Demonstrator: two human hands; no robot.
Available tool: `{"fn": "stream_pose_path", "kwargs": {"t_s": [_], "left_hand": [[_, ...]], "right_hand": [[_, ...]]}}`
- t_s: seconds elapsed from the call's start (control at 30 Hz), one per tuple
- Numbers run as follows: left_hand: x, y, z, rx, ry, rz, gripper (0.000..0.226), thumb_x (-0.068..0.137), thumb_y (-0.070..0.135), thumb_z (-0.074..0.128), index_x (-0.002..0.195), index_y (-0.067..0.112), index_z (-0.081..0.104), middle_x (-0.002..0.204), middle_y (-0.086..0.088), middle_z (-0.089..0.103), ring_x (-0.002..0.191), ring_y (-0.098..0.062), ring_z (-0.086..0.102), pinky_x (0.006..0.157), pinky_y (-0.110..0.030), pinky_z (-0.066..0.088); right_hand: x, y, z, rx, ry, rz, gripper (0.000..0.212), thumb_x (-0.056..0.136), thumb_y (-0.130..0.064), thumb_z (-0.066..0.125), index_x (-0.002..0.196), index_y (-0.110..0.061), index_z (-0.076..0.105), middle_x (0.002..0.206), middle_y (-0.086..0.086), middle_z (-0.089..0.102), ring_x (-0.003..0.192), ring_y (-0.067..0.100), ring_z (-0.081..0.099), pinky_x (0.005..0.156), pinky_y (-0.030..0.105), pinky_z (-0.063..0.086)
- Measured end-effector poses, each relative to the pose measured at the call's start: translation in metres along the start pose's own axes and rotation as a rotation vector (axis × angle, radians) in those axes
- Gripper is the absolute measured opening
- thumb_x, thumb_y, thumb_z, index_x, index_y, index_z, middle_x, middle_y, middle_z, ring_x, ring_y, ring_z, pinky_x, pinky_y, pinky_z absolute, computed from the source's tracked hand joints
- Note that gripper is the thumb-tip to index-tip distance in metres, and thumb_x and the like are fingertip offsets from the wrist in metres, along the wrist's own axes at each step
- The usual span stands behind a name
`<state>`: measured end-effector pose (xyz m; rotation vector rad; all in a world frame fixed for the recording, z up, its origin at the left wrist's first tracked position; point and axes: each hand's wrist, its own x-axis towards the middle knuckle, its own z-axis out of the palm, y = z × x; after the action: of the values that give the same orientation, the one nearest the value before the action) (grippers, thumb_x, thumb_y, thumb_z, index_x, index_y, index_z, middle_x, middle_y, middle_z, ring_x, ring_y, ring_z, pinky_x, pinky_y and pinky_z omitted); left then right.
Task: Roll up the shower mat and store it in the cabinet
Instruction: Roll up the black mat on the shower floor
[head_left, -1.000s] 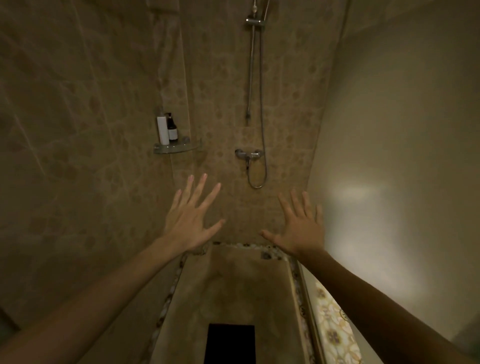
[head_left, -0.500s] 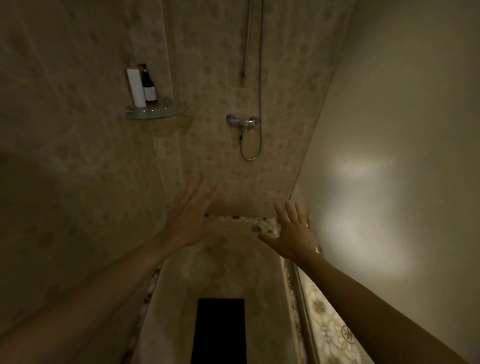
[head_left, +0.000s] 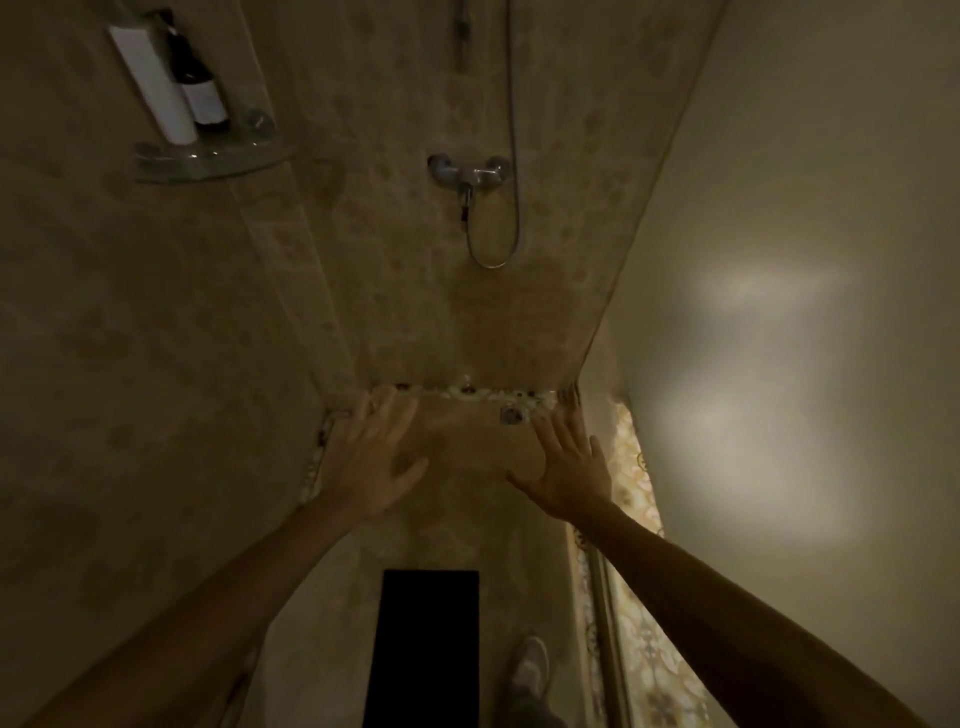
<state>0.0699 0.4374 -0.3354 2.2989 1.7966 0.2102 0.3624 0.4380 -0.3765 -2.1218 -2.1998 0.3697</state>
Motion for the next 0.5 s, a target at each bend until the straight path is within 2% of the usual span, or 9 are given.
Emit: {"fn": "stream_pose_path", "kwargs": {"t_s": [0.13, 0.3, 0.43, 0.5], "left_hand": [[0.047, 0.019, 0.014, 0.048, -0.037, -0.082, 0.092, 0.075, 0.074, 0.018, 0.155, 0.032, 0.005, 0.165, -0.002, -0.004, 0.149, -0.033, -0.008, 0.118, -0.052, 0.011], [0.101, 0.04, 0.03, 0.007, -0.055, -0.188, 0.082, 0.09, 0.069, 0.039, 0.155, 0.034, 0.001, 0.164, 0.001, -0.009, 0.149, -0.028, -0.013, 0.118, -0.052, 0.004], [0.129, 0.046, 0.043, 0.017, -0.083, -0.203, 0.081, 0.094, 0.061, 0.041, 0.155, 0.03, -0.003, 0.164, -0.004, -0.008, 0.148, -0.028, -0.012, 0.118, -0.05, 0.0], [0.141, 0.042, 0.049, -0.007, -0.117, -0.272, 0.082, 0.093, 0.066, 0.036, 0.154, 0.033, -0.007, 0.164, -0.002, -0.009, 0.149, -0.027, -0.011, 0.119, -0.048, -0.002]], "right_hand": [[0.04, 0.044, -0.004, 0.03, -0.055, -0.039, 0.1, 0.08, -0.088, 0.035, 0.158, -0.037, -0.001, 0.167, -0.006, -0.01, 0.153, 0.024, -0.011, 0.123, 0.05, 0.003], [0.088, 0.086, -0.015, 0.028, -0.071, -0.124, 0.094, 0.085, -0.079, 0.042, 0.158, -0.035, 0.003, 0.168, -0.004, -0.004, 0.153, 0.025, -0.007, 0.121, 0.049, 0.006], [0.124, 0.097, -0.017, 0.018, -0.118, -0.159, 0.093, 0.087, -0.077, 0.045, 0.158, -0.033, 0.005, 0.168, -0.002, -0.002, 0.153, 0.025, -0.007, 0.122, 0.05, 0.008], [0.145, 0.097, -0.017, 0.013, -0.144, -0.191, 0.092, 0.088, -0.074, 0.047, 0.159, -0.033, 0.005, 0.168, 0.0, -0.002, 0.153, 0.024, -0.009, 0.124, 0.05, 0.008]]}}
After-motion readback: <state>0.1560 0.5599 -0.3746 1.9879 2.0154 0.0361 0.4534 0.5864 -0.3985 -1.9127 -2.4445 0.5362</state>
